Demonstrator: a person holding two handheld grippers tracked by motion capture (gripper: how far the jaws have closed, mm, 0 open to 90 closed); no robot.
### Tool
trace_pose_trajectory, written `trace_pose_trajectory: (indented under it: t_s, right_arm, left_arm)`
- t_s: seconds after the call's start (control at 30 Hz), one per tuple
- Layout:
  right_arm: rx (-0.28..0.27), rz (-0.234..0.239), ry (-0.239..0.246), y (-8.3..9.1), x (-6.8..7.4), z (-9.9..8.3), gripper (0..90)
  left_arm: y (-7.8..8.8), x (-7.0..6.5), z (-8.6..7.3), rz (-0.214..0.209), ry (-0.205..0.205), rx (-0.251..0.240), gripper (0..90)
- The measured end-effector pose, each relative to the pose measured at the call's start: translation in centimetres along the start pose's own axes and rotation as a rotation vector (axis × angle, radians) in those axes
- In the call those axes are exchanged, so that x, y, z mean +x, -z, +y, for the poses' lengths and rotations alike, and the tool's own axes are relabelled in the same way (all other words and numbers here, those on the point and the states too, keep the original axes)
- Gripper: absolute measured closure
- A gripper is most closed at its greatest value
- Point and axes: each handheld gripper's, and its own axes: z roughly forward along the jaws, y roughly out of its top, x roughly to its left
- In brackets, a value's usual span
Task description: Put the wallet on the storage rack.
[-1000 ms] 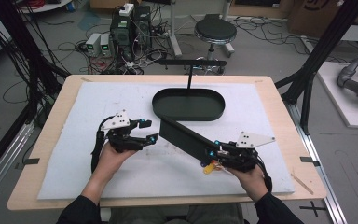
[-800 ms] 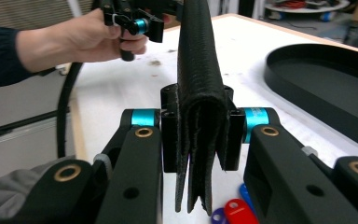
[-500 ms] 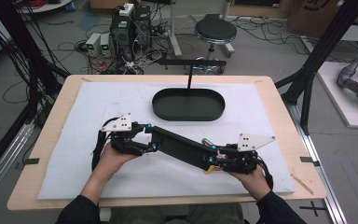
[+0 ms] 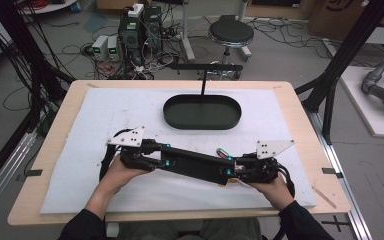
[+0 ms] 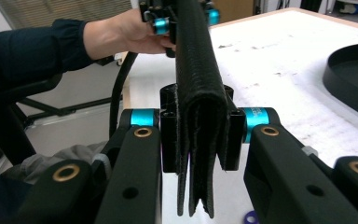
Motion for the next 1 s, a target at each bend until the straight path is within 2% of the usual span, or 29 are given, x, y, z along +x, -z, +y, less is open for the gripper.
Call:
trace_pose_trajectory:
  t_s: [0.1, 0.17, 0.23, 0.3, 0.47, 0.57, 0.63, 0.67, 0.73, 0.77, 0.8, 0.83, 0.87, 0.9, 0.93, 0.97, 1.0]
  right_arm:
    - [-0.009, -0.018, -0.006, 0.2, -0.3, 0.0, 74.9]
    - [-0.012, -0.021, -0.011, 0.3, -0.4, 0.0, 74.6]
    - [-0.025, -0.046, -0.011, 0.4, -0.5, 0.0, 72.1]
    - [-0.028, -0.055, -0.019, 0.4, -0.5, 0.0, 71.4]
    - [-0.05, -0.109, -0.023, 0.7, -0.6, 0.0, 57.7]
    - [-0.093, -0.18, -0.033, 1.4, -0.8, 0.0, 50.4]
    - [-0.127, -0.246, -0.041, 2.2, -1.0, 0.0, 45.7]
    - [-0.158, -0.349, -0.053, 3.1, -1.2, -0.2, 41.7]
    - [-0.176, -0.407, -0.069, 3.9, -1.4, -0.3, 41.4]
    - [-0.176, -0.407, -0.069, 3.9, -1.4, -0.3, 41.4]
    - [-0.181, -0.458, -0.072, 4.3, -1.5, -0.4, 41.2]
    - [-0.195, -0.533, -0.076, 5.0, -1.7, -0.6, 39.8]
    - [-0.195, -0.533, -0.076, 5.0, -1.7, -0.6, 39.8]
    - [-0.203, -0.589, -0.086, 5.6, -1.9, -0.9, 39.1]
    - [-0.203, -0.589, -0.086, 5.6, -1.9, -0.9, 39.1]
    - [-0.208, -0.635, -0.099, 6.1, -2.1, -1.1, 37.8]
    - [-0.208, -0.635, -0.099, 6.1, -2.1, -1.1, 37.8]
  left_arm:
    - [-0.1, -0.1, 0.0, -0.007, -0.005, 0.005, 71.8]
    - [-0.2, -0.1, 0.1, 0.002, 0.0, -0.002, 73.0]
    - [-0.2, 0.0, 0.1, 0.007, 0.001, -0.009, 73.6]
    - [-0.3, -0.1, 0.1, 0.022, -0.009, -0.02, 73.8]
    - [-0.4, -0.3, 0.2, 0.067, -0.021, -0.024, 74.1]
    - [-0.3, -0.1, 0.1, 0.107, -0.019, -0.031, 74.1]
    - [-0.2, 0.0, 0.1, 0.134, -0.016, -0.045, 74.1]
    - [-0.1, 0.1, 0.1, 0.152, -0.01, -0.057, 74.1]
    - [0.0, 0.3, 0.2, 0.183, -0.009, -0.06, 74.1]
    - [0.1, 0.4, 0.2, 0.197, -0.011, -0.06, 74.1]
    - [0.1, 0.5, 0.3, 0.214, -0.009, -0.058, 74.1]
    - [0.1, 0.6, 0.3, 0.23, -0.008, -0.062, 74.1]
    - [0.1, 0.7, 0.4, 0.246, -0.008, -0.065, 74.1]
    - [0.0, 0.9, 0.5, 0.26, -0.004, -0.067, 74.1]
    - [0.0, 1.0, 0.6, 0.274, -0.004, -0.069, 74.1]
    - [-0.1, 1.2, 0.8, 0.287, -0.008, -0.071, 74.1]
    - [-0.2, 1.4, 0.9, 0.301, -0.007, -0.071, 74.1]
